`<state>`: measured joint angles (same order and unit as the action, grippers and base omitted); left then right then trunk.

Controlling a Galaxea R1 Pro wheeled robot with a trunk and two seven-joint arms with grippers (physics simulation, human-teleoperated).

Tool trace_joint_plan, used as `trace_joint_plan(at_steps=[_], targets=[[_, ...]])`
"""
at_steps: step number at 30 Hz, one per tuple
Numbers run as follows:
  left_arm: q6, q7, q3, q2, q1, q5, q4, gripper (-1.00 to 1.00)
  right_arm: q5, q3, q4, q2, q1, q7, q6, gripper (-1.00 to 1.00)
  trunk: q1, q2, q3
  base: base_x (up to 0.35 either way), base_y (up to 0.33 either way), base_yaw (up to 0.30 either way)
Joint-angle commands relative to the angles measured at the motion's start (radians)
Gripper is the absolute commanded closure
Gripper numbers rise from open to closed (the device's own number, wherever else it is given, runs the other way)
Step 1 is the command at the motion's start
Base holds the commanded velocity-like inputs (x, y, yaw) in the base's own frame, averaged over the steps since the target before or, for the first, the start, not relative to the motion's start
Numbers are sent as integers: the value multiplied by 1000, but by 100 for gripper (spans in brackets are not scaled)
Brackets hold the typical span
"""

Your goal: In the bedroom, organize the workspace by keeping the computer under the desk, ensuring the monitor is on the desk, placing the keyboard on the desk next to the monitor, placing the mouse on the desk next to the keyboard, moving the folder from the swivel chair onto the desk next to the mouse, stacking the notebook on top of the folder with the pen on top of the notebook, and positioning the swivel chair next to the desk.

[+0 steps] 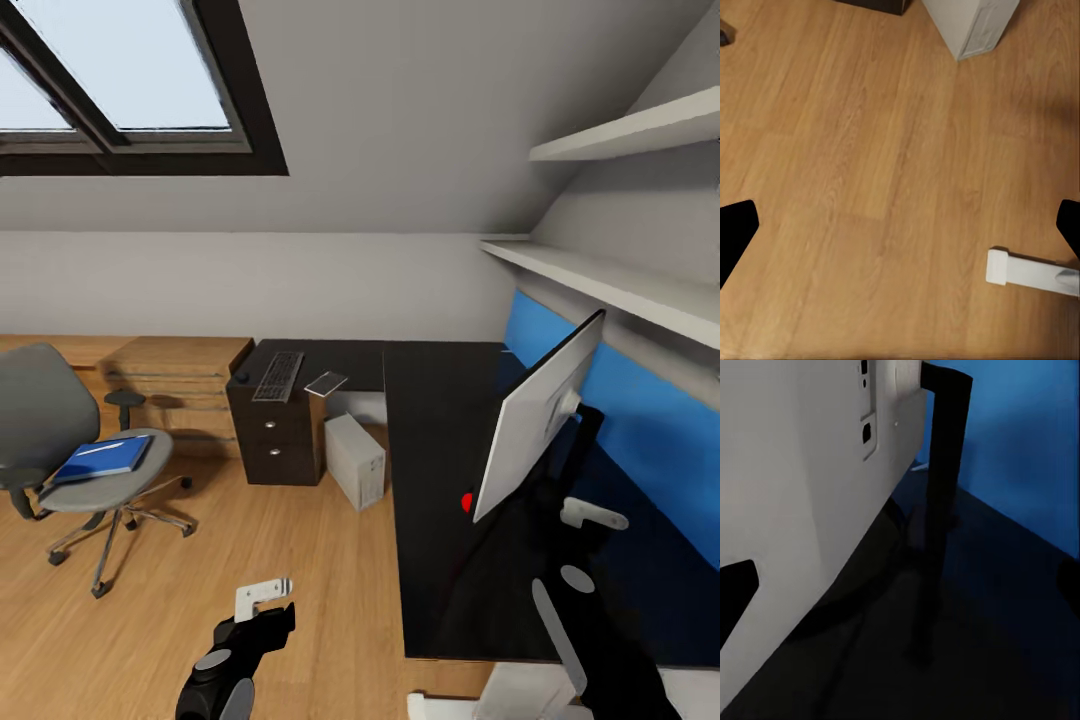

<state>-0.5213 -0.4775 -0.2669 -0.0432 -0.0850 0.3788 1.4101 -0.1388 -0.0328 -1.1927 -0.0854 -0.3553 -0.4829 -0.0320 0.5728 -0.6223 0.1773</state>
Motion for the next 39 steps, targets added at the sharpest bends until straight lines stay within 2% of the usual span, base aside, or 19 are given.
trace_joint_plan(at_steps=[1,7,12,16,39], targets=[[-2,-10,-2,0,-1,11,1,-100,-5,2,-3,0,1,-5,-3,-100,0,-2,2,-277,201,0],[-2,-10,-2,0,-1,7,1,-100,-5,5,-14,1,9,-6,-3,-100,0,-2,2,-98,258,0],[-2,-10,-3,0,-1,6,1,-100,-5,36,-14,1,10,-7,0,-100,0,-2,2,185,278,0],[-2,-10,-4,0,-1,6,1,-100,-5,43,-14,1,10,-7,2,-100,0,-2,2,280,190,0],[-2,-9,-3,0,-1,9,1,-100,-2,43,-10,1,10,-11,7,-100,0,-2,2,47,23,0]])
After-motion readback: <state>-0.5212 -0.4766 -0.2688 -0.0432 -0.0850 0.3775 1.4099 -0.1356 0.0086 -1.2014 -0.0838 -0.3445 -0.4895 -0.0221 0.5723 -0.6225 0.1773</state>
